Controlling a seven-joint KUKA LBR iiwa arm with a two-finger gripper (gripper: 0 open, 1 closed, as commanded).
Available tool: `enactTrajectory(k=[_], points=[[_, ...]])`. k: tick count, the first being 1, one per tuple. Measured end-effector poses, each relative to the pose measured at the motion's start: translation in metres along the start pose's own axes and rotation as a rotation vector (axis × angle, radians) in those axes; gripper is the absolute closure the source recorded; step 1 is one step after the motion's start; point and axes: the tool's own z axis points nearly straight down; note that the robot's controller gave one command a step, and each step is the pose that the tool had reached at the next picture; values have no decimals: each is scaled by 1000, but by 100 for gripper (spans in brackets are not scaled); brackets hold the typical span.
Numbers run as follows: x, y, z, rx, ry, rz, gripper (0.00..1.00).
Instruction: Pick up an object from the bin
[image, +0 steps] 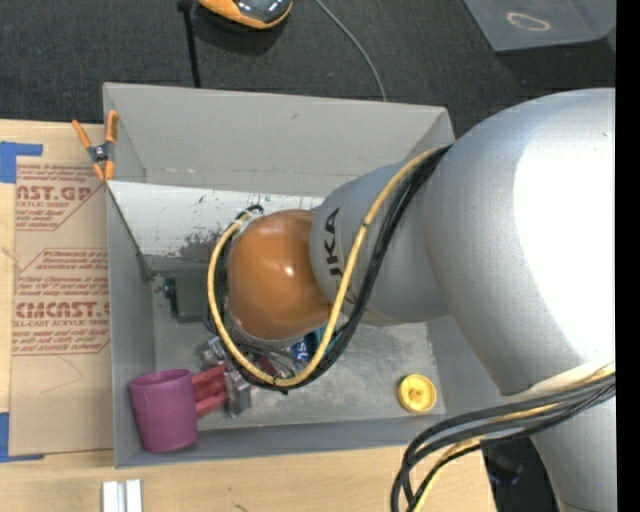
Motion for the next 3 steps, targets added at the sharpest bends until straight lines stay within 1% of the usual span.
enactTrajectory(k=[1, 2, 3], points=[[0, 0, 0, 0, 0, 0, 100], [-7, 1, -127, 1, 2, -25, 100], [-7, 1, -127, 1, 2, -25, 100]])
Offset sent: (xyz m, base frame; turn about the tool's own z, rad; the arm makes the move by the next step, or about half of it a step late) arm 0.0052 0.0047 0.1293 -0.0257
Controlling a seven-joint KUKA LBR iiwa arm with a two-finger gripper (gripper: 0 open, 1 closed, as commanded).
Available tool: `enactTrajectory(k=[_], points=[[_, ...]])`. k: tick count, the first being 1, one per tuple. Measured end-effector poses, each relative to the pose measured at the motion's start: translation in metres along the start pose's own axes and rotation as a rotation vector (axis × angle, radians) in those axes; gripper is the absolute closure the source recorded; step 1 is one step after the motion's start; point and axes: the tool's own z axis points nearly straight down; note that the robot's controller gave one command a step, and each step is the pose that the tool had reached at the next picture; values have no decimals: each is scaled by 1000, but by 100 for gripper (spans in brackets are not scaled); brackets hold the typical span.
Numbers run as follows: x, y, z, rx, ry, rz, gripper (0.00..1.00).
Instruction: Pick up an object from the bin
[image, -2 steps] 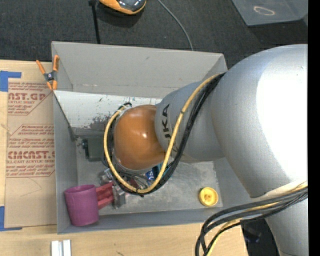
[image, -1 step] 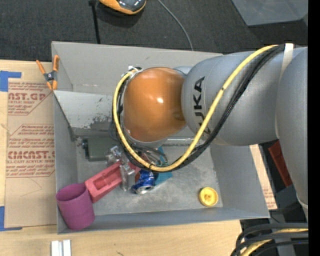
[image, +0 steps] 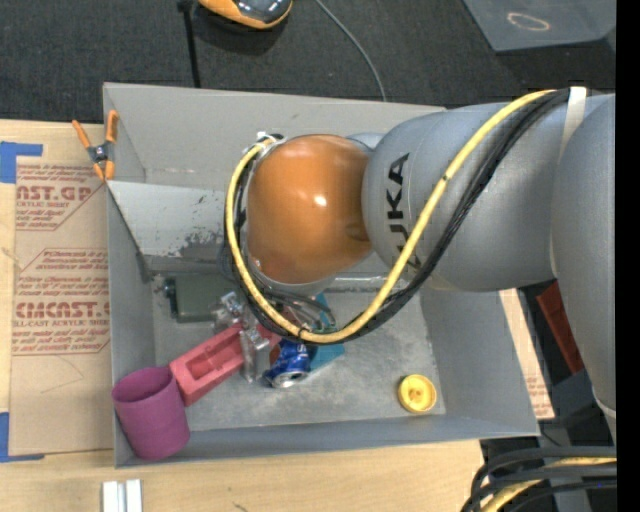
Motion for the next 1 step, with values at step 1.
enactTrajectory(k=[1], points=[[2, 11, -94, -1, 2, -14, 100]])
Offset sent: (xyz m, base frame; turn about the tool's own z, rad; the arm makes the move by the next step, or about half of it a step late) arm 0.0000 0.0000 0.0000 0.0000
